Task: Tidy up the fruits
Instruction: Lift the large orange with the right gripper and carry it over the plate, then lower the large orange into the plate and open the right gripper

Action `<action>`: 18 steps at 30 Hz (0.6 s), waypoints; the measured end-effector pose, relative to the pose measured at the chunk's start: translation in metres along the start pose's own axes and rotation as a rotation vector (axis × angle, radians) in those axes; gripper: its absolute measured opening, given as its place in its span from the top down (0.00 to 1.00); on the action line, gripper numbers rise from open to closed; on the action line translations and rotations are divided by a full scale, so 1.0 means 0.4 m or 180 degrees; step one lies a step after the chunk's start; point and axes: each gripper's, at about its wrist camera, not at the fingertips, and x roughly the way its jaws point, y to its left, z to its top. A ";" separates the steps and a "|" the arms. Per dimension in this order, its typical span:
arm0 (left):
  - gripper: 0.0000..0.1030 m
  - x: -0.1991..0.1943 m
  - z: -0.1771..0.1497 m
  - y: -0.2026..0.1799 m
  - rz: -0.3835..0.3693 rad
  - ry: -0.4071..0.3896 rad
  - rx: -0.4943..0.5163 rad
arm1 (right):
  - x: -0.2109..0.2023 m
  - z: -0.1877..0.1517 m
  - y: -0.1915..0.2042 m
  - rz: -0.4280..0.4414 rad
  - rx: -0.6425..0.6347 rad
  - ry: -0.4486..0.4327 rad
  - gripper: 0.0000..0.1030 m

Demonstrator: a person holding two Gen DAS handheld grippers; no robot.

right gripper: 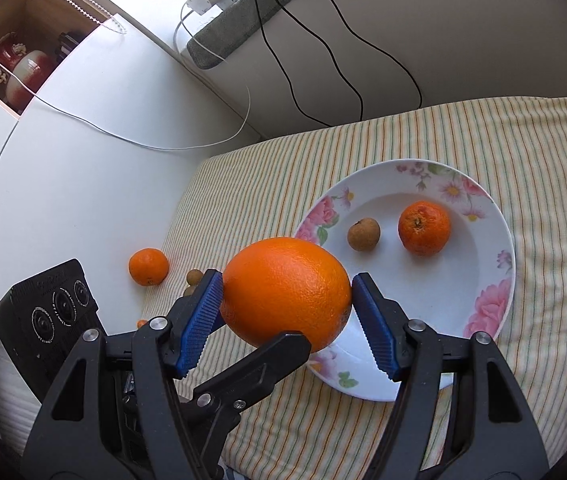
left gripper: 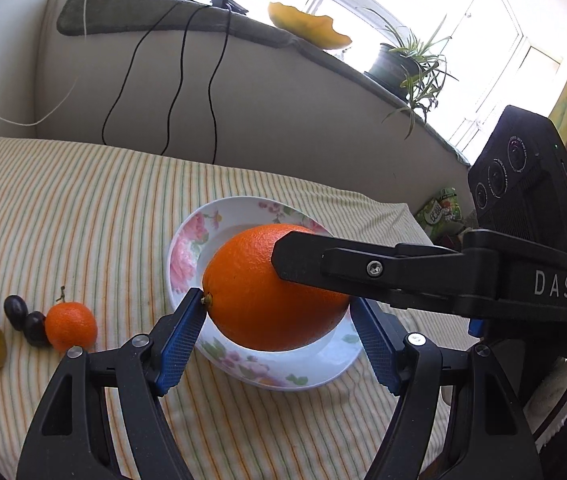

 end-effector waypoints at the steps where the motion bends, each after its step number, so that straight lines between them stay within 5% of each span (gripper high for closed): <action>1: 0.28 0.008 -0.001 -0.003 -0.0006 0.0024 0.0003 | -0.002 -0.004 -0.011 -0.0003 0.0036 0.0000 0.32; 18: 0.28 0.088 -0.019 -0.023 -0.0019 0.0281 0.0021 | 0.001 -0.026 -0.116 -0.0030 0.0277 0.0054 0.32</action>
